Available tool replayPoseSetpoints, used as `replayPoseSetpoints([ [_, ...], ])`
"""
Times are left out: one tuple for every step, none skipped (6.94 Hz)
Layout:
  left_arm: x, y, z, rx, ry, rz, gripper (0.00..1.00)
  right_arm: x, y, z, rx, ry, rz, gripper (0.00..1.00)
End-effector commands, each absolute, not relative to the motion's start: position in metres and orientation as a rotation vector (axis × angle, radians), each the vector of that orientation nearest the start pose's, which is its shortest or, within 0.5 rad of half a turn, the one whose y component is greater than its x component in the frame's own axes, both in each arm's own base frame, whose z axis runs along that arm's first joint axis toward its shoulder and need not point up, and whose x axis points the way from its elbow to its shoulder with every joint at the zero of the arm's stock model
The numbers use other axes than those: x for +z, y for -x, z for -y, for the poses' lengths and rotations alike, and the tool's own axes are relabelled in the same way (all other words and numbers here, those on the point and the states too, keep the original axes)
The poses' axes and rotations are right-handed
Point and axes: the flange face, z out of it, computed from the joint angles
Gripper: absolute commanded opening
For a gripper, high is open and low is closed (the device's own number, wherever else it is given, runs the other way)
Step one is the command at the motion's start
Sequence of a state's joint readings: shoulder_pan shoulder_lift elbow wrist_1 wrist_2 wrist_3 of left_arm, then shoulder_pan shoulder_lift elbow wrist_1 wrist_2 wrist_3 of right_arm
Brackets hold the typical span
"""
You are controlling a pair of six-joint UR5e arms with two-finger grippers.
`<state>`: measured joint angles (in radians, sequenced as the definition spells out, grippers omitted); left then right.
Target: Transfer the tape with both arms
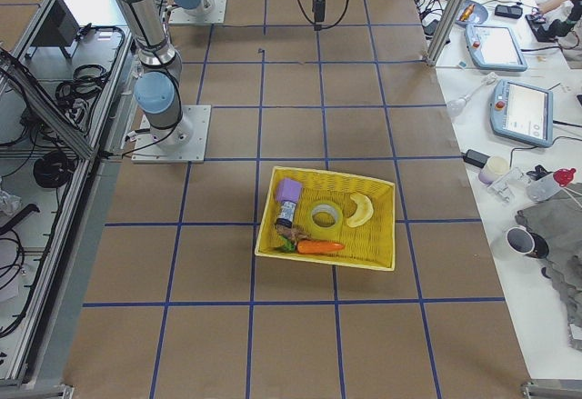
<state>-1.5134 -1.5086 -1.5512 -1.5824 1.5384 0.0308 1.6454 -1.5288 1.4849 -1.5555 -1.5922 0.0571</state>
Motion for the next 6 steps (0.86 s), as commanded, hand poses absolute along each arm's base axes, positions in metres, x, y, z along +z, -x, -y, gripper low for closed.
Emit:
replayPoseSetpoints([
  [0.5269,0.1095,0.4758,-0.116,0.040,-3.167,1.00,0.5064,-0.1684,0.5013,-0.044,0.024,-3.162,1.00],
  [0.5260,0.1088,0.4764,-0.111,0.042,-3.167,1.00,0.5064,-0.1683,0.5007,-0.044,0.024,-3.162,1.00],
  [0.5260,0.1082,0.4765,-0.112,0.044,-3.168,1.00,0.5040,-0.1683,0.5002,-0.034,0.026,-3.163,1.00],
  [0.5262,0.1084,0.4767,-0.114,0.044,-3.170,1.00,0.5026,-0.1684,0.5007,-0.031,0.026,-3.162,1.00],
  [0.5262,0.1084,0.4767,-0.114,0.044,-3.170,1.00,0.5040,-0.1684,0.5002,-0.034,0.026,-3.161,1.00],
  [0.5254,0.1084,0.4766,-0.112,0.044,-3.170,1.00,0.5025,-0.1677,0.5008,-0.029,0.022,-3.162,1.00],
])
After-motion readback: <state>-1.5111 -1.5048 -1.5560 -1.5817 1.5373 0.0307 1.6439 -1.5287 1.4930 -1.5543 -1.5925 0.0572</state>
